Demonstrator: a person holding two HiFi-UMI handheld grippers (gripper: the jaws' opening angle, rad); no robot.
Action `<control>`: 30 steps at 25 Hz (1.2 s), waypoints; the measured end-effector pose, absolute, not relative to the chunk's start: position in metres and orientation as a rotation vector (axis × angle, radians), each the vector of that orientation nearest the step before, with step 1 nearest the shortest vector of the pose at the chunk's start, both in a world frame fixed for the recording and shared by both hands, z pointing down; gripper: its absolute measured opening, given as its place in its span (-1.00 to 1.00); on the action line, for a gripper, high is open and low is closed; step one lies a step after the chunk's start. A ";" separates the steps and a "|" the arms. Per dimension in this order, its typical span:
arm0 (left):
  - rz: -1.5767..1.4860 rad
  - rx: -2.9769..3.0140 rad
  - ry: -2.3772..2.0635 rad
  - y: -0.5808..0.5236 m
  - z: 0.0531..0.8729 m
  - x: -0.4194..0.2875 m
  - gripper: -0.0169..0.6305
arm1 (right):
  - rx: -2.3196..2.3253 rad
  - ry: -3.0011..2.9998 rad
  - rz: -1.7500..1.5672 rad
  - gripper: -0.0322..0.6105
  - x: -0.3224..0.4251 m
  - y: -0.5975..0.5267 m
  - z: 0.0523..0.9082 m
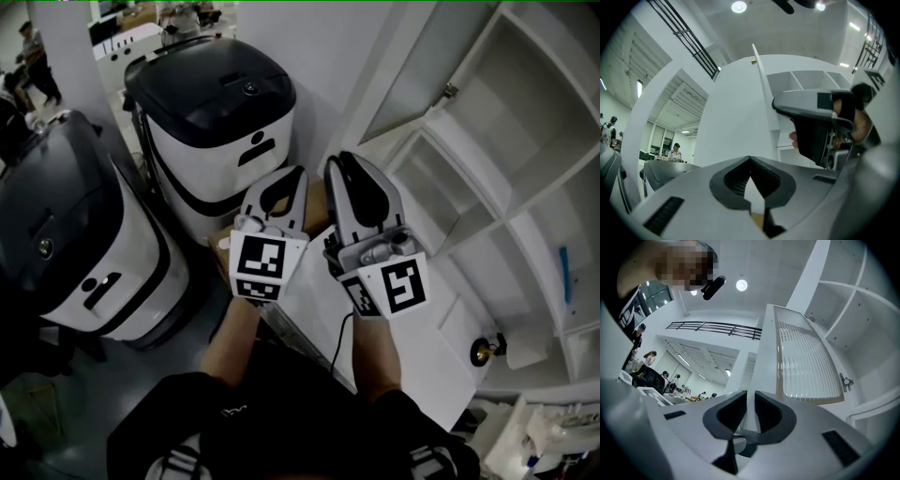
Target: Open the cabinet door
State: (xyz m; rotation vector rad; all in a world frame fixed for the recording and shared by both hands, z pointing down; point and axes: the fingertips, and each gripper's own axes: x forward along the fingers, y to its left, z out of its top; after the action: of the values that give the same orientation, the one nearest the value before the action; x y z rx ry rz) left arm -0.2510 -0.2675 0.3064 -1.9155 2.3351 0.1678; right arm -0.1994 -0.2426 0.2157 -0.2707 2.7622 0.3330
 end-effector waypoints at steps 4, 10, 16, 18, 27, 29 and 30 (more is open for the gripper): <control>0.176 -1.892 2.357 -0.264 0.305 -0.264 -0.93 | -0.256 2.747 0.318 -0.68 -0.201 -0.242 0.215; 0.174 -1.949 2.339 -0.275 0.311 -0.262 -0.93 | -0.211 2.760 0.294 -0.70 -0.195 -0.236 0.216; 0.137 -2.034 2.345 -0.295 0.333 -0.250 -0.93 | -0.348 2.764 0.307 -0.80 -0.166 -0.254 0.223; 0.124 -2.093 2.305 -0.305 0.338 -0.234 -0.93 | -0.423 2.771 0.302 -0.81 -0.154 -0.263 0.229; 0.053 -2.362 2.083 -0.351 0.358 -0.153 -0.93 | -0.792 2.744 0.175 -0.84 -0.083 -0.311 0.269; 0.057 -2.430 2.012 -0.358 0.361 -0.129 -0.93 | -0.894 2.729 0.142 -0.84 -0.063 -0.320 0.280; 0.061 -2.458 1.977 -0.361 0.363 -0.118 -0.93 | -0.942 2.718 0.118 -0.84 -0.053 -0.324 0.286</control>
State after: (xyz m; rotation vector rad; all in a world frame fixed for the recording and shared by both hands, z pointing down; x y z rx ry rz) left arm -0.1177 -0.3605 0.3627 -2.4579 1.9769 0.0614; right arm -0.0527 -0.3240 0.2855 -0.9422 2.7178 0.1181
